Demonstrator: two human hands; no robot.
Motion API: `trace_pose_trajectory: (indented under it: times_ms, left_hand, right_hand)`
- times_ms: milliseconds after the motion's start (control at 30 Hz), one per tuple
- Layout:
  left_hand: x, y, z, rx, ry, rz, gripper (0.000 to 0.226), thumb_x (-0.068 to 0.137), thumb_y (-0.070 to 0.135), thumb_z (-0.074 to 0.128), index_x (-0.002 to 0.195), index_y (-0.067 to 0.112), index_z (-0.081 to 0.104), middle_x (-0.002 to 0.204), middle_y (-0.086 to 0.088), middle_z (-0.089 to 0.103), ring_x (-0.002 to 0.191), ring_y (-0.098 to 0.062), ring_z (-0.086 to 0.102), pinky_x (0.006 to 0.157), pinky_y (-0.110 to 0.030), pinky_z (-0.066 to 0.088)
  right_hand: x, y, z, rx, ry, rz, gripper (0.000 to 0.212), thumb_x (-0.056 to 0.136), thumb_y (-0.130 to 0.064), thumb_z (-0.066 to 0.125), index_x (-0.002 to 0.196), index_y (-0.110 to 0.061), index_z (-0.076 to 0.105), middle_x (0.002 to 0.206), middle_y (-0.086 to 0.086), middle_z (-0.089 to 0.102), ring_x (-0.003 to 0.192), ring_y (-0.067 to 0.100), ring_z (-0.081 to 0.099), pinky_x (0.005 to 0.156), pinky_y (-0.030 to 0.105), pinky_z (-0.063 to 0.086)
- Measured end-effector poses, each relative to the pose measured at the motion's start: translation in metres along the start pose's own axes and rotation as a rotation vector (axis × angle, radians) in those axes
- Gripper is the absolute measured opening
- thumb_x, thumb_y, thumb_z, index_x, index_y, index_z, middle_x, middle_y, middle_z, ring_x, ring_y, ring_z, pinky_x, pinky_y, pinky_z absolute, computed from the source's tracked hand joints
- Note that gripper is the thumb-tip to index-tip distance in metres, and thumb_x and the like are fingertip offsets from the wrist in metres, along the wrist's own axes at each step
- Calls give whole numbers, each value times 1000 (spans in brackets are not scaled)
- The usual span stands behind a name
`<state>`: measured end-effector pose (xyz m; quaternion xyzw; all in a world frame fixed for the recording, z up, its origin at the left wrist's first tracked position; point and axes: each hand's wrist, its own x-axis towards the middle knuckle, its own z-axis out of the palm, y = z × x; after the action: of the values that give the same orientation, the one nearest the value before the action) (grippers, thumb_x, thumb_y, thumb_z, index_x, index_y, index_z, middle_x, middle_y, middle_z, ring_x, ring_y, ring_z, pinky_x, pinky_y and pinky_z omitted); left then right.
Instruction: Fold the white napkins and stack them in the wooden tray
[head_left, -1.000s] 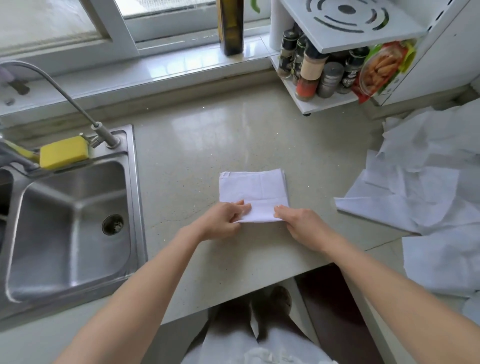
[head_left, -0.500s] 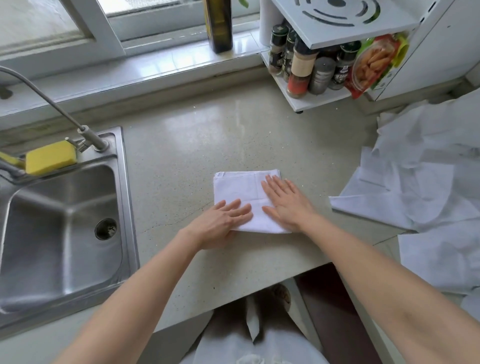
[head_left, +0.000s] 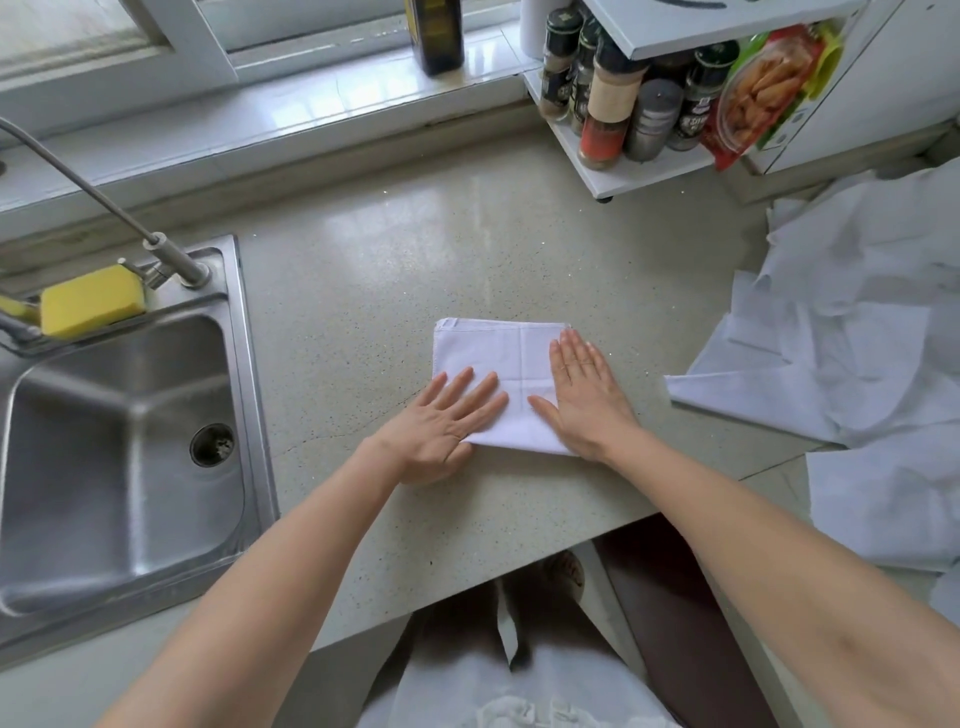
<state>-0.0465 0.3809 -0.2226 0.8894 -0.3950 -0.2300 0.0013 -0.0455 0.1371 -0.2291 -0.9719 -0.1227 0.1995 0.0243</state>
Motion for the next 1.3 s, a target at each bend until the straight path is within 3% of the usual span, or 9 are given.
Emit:
trace_pose_trajectory:
  times_ms: [133,267,333,433,567,700,1000,1133,1300]
  left_hand:
    - [1,-6,-2,-54,-7,43,69,84,51,-3,149,31,-16,155,4,-27,141,-22,-30,113,-35,-24]
    - [2,-13,-4,-218,-16,57,65,89,52,-2,151,33,-5,157,8,-19,142,-17,-26,114,-31,-21]
    - [0,-12,-13,-506,45,-10,55,99,45,11,152,30,16,158,13,1,146,-9,-9,117,-26,-7]
    - [-2,-8,-30,-992,265,-244,31,103,22,38,124,24,61,115,10,63,103,-4,54,87,-19,38]
    - [8,-11,-36,-1067,390,-459,26,99,30,49,93,17,71,79,-1,62,70,-12,51,66,-27,36]
    - [24,-7,-43,-882,418,-649,41,101,29,42,64,13,44,57,2,38,53,-14,33,52,-30,22]
    - [54,-1,-42,-561,365,-928,30,96,16,37,100,0,63,103,-22,64,93,-36,59,69,-33,36]
    - [58,2,-48,-568,303,-1011,30,94,12,39,109,1,62,111,-20,63,100,-36,59,74,-33,41]
    - [60,-1,-53,-444,180,-1038,30,96,15,37,111,8,63,111,-12,65,100,-30,61,74,-31,40]
  right_hand:
    - [-28,17,-8,-22,-95,-423,97,79,-76,-15,152,-14,1,158,7,-8,147,21,-8,120,36,-2]
    - [-40,27,-13,-5,-13,-501,58,100,-45,27,145,-11,36,150,11,34,139,25,33,113,40,33]
    - [-35,24,-22,157,40,-388,34,100,-24,41,129,-14,57,119,7,66,105,18,64,91,33,49]
    - [-20,17,-35,398,132,-170,40,101,-33,39,69,-12,51,54,-3,47,48,13,41,53,29,33]
    - [2,10,-42,484,107,54,47,102,-35,35,59,-18,36,59,1,42,62,22,42,56,33,27]
    - [21,6,-41,506,87,203,42,103,-30,33,65,-15,42,69,4,46,72,24,45,64,31,29]
    - [32,0,-31,539,195,443,41,95,-23,45,58,-15,31,74,11,47,72,26,45,61,30,27]
    - [31,-5,-32,496,164,468,19,96,-18,36,87,-10,51,101,18,60,90,33,54,69,31,31]
    - [35,-9,-35,409,172,526,33,100,-21,32,116,-4,56,118,17,62,107,34,57,79,34,42]
